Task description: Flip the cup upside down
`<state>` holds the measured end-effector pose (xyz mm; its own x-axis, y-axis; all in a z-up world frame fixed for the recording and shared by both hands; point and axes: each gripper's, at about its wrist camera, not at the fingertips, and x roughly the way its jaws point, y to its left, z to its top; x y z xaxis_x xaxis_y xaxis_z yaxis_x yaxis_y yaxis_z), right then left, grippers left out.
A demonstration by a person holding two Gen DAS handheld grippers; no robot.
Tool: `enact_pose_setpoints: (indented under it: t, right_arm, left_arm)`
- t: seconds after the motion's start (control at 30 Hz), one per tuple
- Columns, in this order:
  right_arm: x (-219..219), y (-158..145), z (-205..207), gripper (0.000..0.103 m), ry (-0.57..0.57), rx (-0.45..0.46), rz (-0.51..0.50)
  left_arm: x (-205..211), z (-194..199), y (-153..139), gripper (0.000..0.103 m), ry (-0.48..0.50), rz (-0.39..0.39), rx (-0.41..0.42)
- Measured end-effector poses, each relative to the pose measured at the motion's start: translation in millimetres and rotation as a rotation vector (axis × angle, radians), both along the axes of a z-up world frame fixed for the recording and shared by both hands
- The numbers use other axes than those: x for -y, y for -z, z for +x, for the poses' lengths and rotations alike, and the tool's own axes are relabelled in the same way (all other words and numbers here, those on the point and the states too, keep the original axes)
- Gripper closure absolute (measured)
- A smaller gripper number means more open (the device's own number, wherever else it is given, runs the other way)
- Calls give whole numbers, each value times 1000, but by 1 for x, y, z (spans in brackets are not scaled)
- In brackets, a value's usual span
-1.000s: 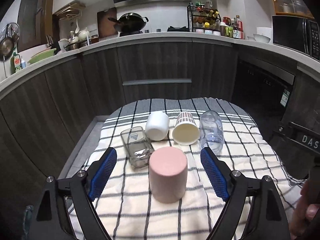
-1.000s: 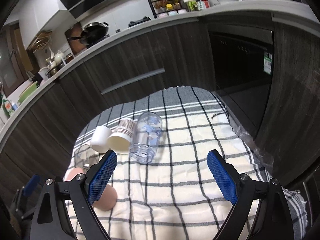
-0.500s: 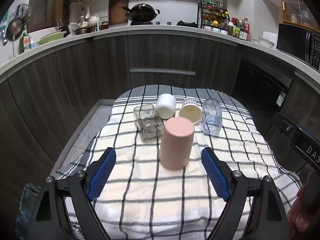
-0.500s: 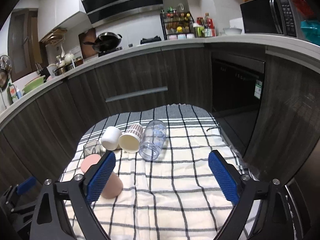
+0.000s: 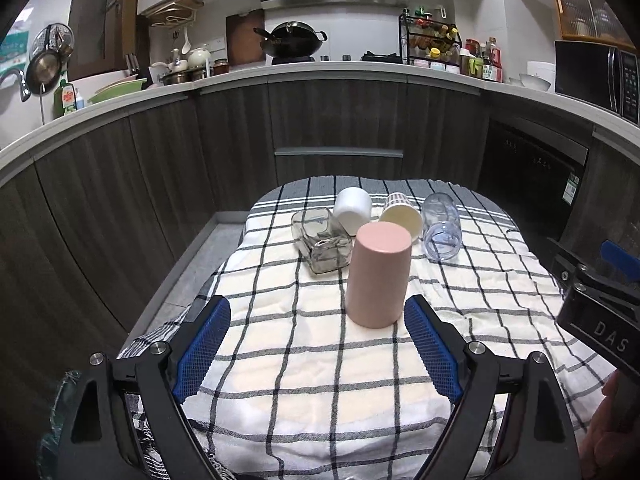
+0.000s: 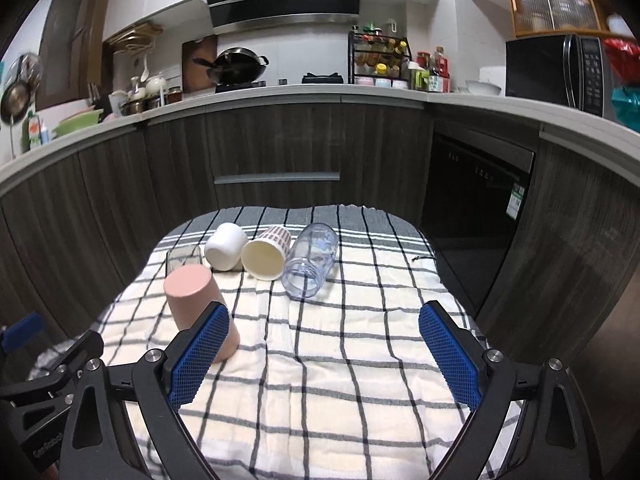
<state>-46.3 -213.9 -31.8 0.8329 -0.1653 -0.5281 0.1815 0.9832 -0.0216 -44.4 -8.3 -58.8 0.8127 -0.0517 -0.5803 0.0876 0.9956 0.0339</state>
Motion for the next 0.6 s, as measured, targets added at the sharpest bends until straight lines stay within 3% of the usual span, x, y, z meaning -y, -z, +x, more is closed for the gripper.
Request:
enact_pose_setpoints:
  t: [0.6]
  right_arm:
    - [-3,0,-8,6,9,38,-24]
  left_arm:
    - [-6,2,10,7,-20,-11,2]
